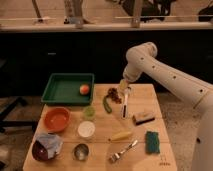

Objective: Place grapes in plastic cup

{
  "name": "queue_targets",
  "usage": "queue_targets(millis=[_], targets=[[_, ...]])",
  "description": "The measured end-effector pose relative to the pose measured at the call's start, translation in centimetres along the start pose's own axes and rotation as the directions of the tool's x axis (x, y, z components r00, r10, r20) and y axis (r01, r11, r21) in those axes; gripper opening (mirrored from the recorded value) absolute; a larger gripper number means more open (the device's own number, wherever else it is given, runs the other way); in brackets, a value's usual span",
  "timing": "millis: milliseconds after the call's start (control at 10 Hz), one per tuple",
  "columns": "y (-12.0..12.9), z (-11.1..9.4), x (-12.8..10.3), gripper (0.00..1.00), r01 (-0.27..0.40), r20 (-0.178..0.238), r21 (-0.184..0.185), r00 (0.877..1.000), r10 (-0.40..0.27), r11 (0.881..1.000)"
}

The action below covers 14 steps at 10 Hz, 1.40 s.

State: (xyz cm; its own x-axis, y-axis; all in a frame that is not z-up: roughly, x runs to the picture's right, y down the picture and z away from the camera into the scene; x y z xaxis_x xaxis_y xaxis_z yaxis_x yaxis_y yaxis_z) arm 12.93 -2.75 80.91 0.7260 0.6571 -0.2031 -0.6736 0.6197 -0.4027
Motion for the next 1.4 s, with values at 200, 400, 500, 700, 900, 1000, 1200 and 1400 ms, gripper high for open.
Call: queue_targets(millis=[200, 400, 500, 700, 900, 1000, 1200, 1400], targets=[[0.0, 0.0, 0.0, 0.8, 0.0, 0.001, -0.002, 1.0, 0.0, 1.0], [0.0, 0.0, 0.0, 0.8, 0.001, 0.001, -0.002, 1.0, -0.001, 1.0], [0.0, 0.0, 0.1, 0.8, -0.004, 0.002, 0.001, 1.0, 0.004, 1.0], [-0.9, 0.2, 0.6, 0.8, -0.089, -0.003, 0.061, 0.996, 0.089, 0.994], [-2.9, 0.8, 0.8, 0.8, -0.321, 0.029, 0.155, 0.947, 0.32, 0.934], [-3.6, 1.3, 0.4, 0.8, -0.393, 0.046, 0.178, 0.919, 0.391, 0.902], [-5.0, 2.6, -0.9, 0.8, -0.486, 0.073, 0.212, 0.873, 0.482, 0.848], [-4.8, 3.6, -2.0, 0.8, -0.497, 0.076, 0.199, 0.867, 0.492, 0.845]])
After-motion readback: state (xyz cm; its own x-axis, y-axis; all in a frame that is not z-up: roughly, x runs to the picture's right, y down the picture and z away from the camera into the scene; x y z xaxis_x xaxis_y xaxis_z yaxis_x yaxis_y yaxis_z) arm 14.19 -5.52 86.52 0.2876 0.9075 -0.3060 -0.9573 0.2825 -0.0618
